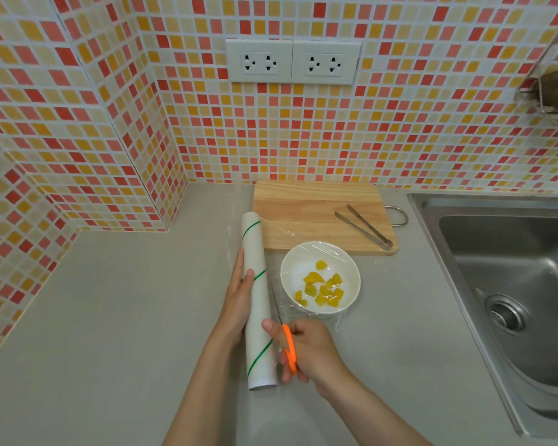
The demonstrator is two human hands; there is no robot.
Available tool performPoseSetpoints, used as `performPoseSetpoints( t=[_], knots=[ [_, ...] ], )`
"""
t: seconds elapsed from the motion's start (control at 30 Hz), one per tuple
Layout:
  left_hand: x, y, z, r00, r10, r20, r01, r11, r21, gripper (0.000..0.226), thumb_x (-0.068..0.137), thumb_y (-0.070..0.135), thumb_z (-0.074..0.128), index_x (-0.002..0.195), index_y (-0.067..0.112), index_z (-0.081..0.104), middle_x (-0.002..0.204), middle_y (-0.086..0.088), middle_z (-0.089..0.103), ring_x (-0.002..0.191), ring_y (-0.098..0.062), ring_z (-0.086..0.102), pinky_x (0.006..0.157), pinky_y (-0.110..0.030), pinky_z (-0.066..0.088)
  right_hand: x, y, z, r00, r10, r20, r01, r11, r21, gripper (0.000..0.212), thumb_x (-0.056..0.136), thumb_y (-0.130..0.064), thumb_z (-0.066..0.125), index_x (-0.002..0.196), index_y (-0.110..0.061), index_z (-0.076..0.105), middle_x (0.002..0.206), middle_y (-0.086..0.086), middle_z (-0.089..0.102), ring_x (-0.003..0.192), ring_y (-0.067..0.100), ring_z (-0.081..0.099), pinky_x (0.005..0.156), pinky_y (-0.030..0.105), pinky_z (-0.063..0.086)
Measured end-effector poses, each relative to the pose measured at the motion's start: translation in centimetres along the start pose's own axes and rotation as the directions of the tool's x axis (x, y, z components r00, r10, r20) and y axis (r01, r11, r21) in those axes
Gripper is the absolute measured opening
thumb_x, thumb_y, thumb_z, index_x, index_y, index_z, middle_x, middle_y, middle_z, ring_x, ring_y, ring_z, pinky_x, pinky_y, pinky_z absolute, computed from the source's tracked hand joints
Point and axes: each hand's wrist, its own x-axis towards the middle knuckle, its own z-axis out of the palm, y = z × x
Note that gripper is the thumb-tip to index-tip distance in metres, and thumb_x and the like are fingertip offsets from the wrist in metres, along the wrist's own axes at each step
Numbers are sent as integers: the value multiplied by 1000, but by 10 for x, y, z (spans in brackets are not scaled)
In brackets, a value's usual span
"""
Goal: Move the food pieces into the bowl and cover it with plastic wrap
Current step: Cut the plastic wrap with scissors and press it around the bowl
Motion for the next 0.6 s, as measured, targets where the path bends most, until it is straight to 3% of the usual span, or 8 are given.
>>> performPoseSetpoints(
  t=[0.23,0.37,0.6],
  knots=[
    [0,0,-3,1000,0,-28,-2,999,-44,48,101,24,35,145,41,23,145,19,31,129,-4,39,96,-18,36,5,-6,6,1000,-23,11,23,1000,-7,50,65,-57,72,49,-15,49,44,8,57,32,19,54,29,15,25],
    [-2,0,-1,998,-36,-46,30,993,-116,46,101,25,35,142,44,25,150,9,34,132,-22,44,108,-44,39,3,-6,5,999,-18,47,19,999,-33,50,67,-59,70,54,-14,50,47,9,57,35,19,56,30,15,25],
    [-6,-7,6,998,-56,-37,49,985,-166,39,100,31,38,124,61,34,150,7,37,128,-27,49,106,-53,40,-8,-2,-11,992,68,109,-56,992,-112,47,66,-62,68,60,-18,51,47,-2,57,40,17,61,32,13,20]
  ],
)
